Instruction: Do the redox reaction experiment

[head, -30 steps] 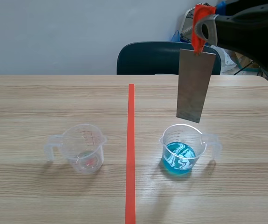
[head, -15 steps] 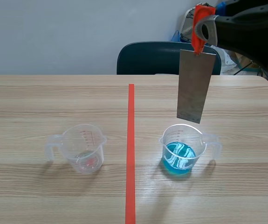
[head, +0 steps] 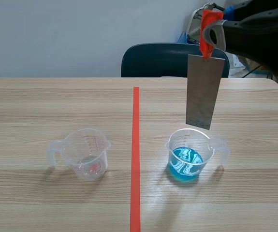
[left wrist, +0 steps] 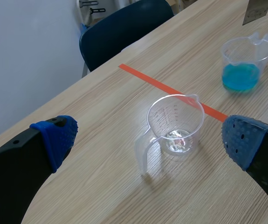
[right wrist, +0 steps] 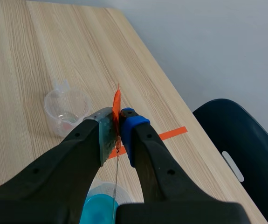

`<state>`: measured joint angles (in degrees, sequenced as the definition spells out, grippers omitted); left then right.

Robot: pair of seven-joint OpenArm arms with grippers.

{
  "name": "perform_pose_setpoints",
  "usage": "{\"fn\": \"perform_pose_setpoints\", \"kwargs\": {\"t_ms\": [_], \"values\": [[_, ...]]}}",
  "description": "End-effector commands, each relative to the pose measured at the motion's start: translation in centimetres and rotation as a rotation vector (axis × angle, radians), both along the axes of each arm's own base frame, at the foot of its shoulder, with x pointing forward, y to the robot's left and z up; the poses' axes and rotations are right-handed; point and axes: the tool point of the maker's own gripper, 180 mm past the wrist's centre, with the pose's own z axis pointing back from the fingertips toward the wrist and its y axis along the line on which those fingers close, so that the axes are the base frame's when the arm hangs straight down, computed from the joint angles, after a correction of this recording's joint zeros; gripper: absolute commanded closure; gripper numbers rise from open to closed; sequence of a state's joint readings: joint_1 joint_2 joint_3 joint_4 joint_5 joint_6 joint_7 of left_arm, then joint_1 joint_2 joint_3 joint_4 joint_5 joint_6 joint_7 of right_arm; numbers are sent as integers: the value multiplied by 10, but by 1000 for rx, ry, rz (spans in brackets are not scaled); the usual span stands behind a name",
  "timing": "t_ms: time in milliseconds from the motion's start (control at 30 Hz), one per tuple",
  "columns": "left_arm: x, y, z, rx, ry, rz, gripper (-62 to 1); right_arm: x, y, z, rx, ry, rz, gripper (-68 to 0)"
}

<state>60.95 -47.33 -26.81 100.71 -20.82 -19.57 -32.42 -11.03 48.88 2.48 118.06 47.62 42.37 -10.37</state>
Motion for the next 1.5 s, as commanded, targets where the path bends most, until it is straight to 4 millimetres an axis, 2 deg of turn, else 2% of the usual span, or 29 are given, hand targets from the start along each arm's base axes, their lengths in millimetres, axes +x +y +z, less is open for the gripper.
{"fn": "perform_pose_setpoints", "kwargs": {"t_ms": [0,900,933,1000,1033,1067,1100,1300,1467], "values": [[2,-3,7,-17,-22,-6,-623,0,0,7,16,-16,7,-8],[2,-3,7,-20,-23,-5,-623,0,0,7,16,-17,8,-8],[2,-2,8,-20,-23,-4,-535,0,0,7,16,-17,8,-8],[2,-2,8,-19,-25,-2,-271,0,0,7,16,-17,8,-8],[3,-2,8,-18,-26,-1,-160,0,0,7,17,-17,8,-8],[3,-2,8,-19,-27,-1,-83,0,0,7,17,-17,8,-8],[3,-2,8,-20,-29,-2,-33,0,0,7,17,-17,8,-8],[17,-2,21,-9,-91,-3,-27,0,1,8,21,-18,9,-8],[30,-15,24,2,-107,-55,-27,0,1,8,22,-19,9,-8]]}}
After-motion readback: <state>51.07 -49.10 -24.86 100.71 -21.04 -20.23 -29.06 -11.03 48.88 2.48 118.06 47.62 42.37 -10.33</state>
